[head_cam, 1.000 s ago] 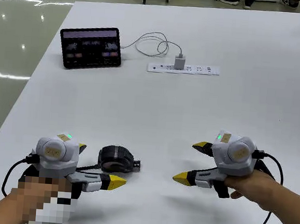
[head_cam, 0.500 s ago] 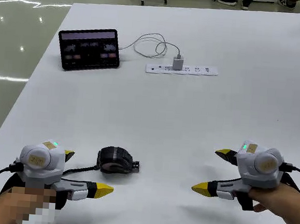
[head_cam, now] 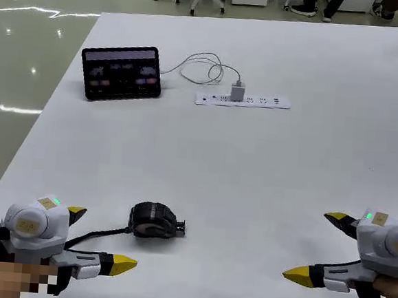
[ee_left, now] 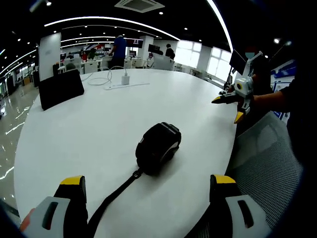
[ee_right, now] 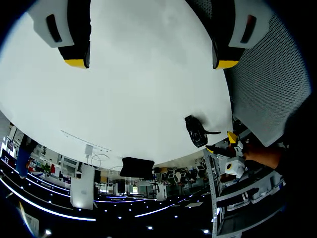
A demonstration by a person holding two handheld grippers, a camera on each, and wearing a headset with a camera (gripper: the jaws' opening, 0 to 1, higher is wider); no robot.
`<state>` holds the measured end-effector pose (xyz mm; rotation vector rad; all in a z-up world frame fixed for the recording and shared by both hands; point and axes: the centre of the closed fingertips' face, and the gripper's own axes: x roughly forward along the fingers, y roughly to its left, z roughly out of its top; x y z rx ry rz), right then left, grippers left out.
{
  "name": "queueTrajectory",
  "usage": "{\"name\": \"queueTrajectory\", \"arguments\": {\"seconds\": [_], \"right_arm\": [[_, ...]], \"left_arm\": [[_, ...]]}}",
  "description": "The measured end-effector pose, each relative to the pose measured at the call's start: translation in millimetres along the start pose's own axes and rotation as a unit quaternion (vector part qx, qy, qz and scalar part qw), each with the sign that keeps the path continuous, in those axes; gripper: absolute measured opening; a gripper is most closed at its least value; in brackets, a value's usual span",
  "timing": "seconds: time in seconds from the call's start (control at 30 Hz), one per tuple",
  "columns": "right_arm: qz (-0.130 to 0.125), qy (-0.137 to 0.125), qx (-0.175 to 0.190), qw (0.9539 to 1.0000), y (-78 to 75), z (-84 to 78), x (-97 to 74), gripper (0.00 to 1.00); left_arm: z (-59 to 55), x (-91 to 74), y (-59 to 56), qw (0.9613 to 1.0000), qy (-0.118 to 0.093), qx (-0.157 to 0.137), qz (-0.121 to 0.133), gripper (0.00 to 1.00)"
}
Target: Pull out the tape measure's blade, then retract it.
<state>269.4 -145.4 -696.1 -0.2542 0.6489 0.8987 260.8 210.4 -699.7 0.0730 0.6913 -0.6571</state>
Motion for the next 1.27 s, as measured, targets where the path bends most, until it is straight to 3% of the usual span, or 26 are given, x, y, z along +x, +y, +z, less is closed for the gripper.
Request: {"name": "queueTrajectory", "arguments": {"seconds": [0.17, 0.43, 0.6, 0.73, 1.27], "right_arm": [[-0.005, 0.002, -0.004, 1.0, -4.8, -6.9, -10.3, 1.0], [-0.01, 0.018, -0.017, 0.9997, -4.3, -21.1, -20.1, 1.0], [-0.019, 0.021, -0.006, 0.9996, -10.9, -31.0, -30.2, 1.0], [-0.022, 0.014, -0.018, 0.9995, -3.5, -26.0, -34.0, 1.0], [-0.024, 0.015, -0.007, 0.9996, -3.3, -28.3, -36.8, 1.0]], "left_arm": [[2.7, -5.7, 3.6, 1.0, -0.006, -0.005, 0.005, 1.0], [1.3, -8.9, 0.0, 1.0, -0.006, 0.001, 0.006, 1.0], [1.6, -9.8, -3.1, 1.0, -0.004, 0.006, 0.006, 1.0], [0.6, -10.5, 1.5, 0.9997, 0.0, 0.018, 0.019, 1.0], [-0.8, -13.1, 5.8, 0.9998, 0.003, 0.006, 0.017, 1.0]]}}
